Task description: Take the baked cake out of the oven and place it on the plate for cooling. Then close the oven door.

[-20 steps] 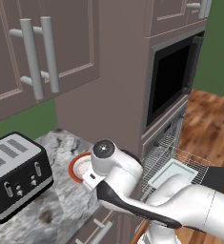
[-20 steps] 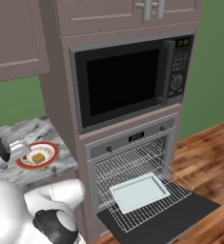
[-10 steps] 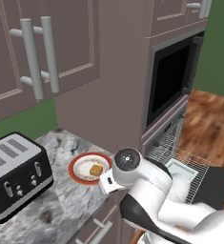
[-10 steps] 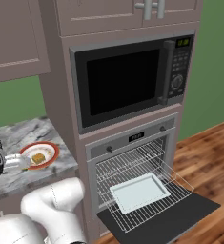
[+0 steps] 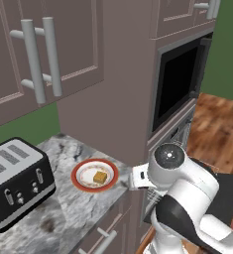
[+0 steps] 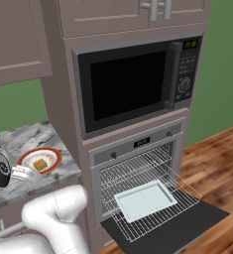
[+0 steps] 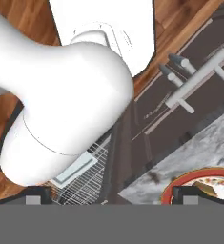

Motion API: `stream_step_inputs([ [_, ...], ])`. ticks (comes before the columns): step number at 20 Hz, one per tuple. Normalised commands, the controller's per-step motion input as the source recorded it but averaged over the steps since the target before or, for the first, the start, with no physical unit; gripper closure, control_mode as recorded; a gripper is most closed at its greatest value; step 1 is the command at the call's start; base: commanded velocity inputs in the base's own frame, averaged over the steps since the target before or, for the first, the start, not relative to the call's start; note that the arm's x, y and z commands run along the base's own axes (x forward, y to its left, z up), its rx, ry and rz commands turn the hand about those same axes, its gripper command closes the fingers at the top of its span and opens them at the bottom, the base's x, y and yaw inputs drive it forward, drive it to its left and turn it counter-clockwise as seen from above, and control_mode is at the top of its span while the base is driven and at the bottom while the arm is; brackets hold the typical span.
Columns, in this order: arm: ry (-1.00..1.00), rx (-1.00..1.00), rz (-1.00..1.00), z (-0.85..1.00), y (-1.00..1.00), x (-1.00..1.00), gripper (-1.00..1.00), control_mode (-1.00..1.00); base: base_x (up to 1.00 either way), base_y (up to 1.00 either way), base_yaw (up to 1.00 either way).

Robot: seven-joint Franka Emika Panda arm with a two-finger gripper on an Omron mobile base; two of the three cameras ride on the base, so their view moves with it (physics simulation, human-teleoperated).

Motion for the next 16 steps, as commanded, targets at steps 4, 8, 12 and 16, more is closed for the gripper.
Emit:
stream_step_inputs([
  [4, -0.03, 0.22, -0.17, 0.13, -0.83, -0.24, -1.00, -1.00, 0.00, 0.00, 0.00],
  [8, 0.00, 0.22, -0.18, 0.06, -0.81, -0.20, -1.00, -1.00, 0.00, 0.00, 0.00],
  [12, 0.00, 0.20, -0.16, 0.01, -0.84, -0.14, -1.00, -1.00, 0.00, 0.00, 0.00],
  [16, -0.05, 0.18, -0.13, 0.00, -0.86, -0.16, -1.00, -1.00, 0.00, 0.00, 0.00],
])
